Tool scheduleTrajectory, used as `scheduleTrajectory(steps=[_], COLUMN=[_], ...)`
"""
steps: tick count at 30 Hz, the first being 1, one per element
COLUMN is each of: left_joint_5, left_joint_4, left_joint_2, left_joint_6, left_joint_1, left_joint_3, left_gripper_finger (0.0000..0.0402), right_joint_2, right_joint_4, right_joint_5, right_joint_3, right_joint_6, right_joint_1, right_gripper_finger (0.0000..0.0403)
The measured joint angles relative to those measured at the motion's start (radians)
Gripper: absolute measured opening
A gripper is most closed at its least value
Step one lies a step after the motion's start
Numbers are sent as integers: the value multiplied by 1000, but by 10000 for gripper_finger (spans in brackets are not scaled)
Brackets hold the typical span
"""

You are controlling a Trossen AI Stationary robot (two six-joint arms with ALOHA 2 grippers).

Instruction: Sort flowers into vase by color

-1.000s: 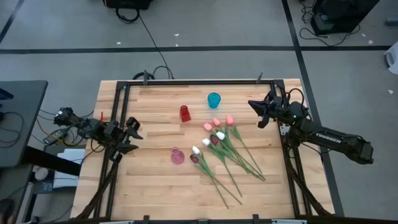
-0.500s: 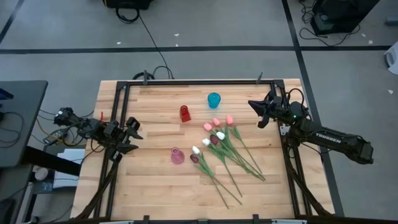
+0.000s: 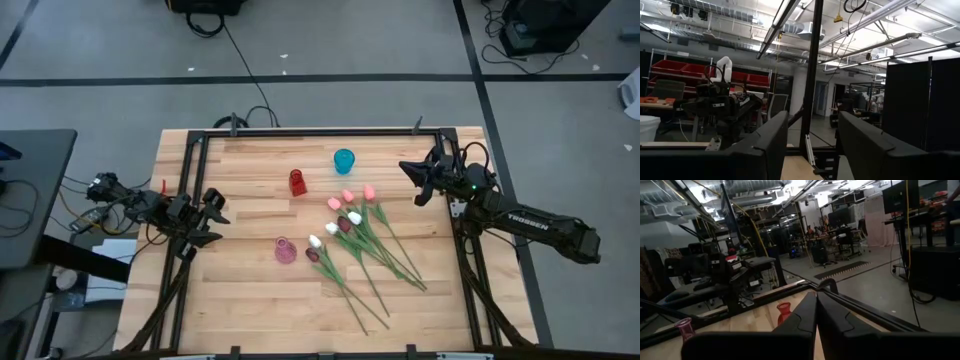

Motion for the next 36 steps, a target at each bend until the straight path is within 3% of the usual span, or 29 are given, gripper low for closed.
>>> scheduleTrajectory(steps=[30,36], left_joint_5=[0,17], left_joint_4=[0,10], left_joint_2=[0,0], left_joint_6=[53,-19], left_joint_1=[0,0], left_joint_3=[0,0], left_gripper_finger=[182,182], right_joint_2=[0,0], right_joint_4=[0,0], right_joint_5=[0,0], right_joint_3=[0,0], right_joint_6=[0,0], right_joint_1=[0,0], right_gripper_finger=[23,23])
